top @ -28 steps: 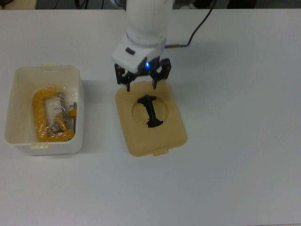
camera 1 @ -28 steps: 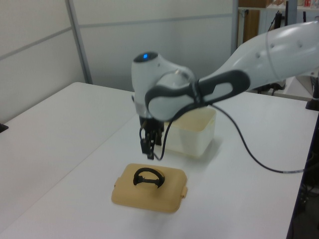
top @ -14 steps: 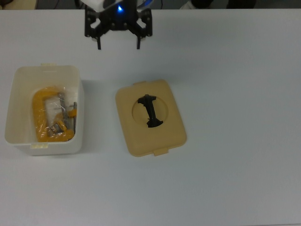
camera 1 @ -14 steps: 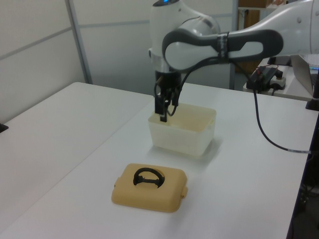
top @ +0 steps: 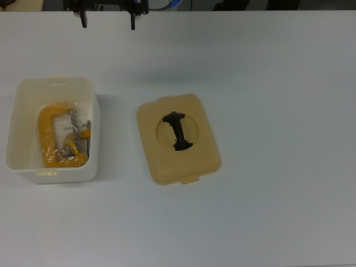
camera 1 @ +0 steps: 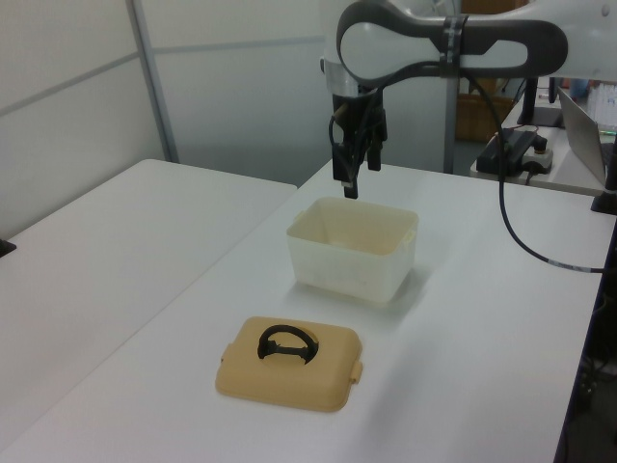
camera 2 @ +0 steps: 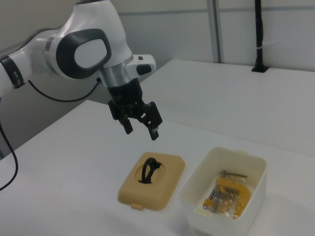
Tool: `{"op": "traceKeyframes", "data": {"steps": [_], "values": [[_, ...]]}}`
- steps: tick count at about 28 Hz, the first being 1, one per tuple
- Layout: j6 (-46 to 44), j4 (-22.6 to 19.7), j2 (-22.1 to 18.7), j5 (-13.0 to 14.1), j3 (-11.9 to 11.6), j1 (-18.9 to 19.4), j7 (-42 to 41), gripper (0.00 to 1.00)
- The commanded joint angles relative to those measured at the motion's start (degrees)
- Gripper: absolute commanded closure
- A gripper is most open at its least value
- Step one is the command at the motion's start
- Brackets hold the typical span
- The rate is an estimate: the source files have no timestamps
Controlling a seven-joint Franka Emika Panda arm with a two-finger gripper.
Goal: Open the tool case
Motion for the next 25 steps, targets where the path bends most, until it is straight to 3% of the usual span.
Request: {"op": "traceKeyframes", "data": {"steps": [1, 15, 25], "values": [[-4.5, 2.6, -0.1, 0.5, -0.3, -0.2, -1.0, 0.0], [-5.2, 4.0, 0.9, 1.0, 0.0, -1.3, -1.2, 0.0], [-2.8, 2.9, 1.0, 3.3, 0.0, -2.6, -1.7, 0.0]]}}
